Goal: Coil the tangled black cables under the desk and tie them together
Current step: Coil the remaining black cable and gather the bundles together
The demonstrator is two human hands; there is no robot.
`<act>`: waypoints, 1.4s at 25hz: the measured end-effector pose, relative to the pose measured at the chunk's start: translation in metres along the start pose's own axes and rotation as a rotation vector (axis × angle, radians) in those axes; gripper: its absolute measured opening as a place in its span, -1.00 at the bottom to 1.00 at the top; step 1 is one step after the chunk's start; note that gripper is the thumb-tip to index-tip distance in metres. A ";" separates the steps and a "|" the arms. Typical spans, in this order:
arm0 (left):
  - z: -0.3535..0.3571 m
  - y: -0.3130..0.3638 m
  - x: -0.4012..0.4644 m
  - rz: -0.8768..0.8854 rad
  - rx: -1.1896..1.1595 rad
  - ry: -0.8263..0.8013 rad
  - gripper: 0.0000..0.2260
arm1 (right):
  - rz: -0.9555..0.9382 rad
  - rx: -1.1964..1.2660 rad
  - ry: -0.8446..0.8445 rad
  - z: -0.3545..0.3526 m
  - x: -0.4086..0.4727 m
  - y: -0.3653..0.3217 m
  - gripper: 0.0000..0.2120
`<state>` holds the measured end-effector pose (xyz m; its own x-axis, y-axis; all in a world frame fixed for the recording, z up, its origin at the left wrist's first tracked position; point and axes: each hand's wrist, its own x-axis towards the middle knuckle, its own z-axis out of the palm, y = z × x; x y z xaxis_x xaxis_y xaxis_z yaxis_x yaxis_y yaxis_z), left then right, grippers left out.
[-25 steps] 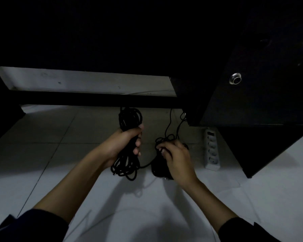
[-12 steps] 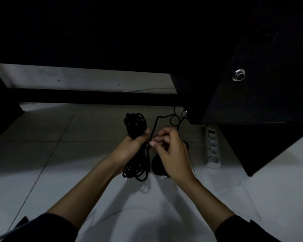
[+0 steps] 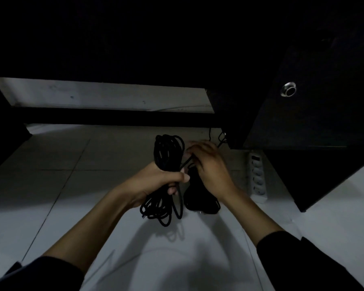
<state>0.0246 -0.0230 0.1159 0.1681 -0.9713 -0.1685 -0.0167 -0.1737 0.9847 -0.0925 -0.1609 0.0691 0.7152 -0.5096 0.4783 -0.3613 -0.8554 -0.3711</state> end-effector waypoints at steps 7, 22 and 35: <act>-0.024 -0.008 -0.006 -0.112 -0.116 -0.077 -0.93 | 0.022 -0.049 0.005 -0.007 0.006 0.001 -0.59; -0.027 -0.015 0.007 -0.140 0.098 0.101 -0.62 | -0.035 -0.045 0.069 -0.001 -0.005 0.031 -0.72; 0.033 -0.046 0.053 -0.065 -0.413 0.314 -0.74 | 0.174 0.222 0.284 0.006 -0.010 0.019 -0.85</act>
<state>0.0021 -0.0722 0.0603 0.4443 -0.8540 -0.2705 0.3830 -0.0919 0.9192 -0.1030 -0.1717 0.0529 0.4498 -0.6772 0.5823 -0.3021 -0.7289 -0.6143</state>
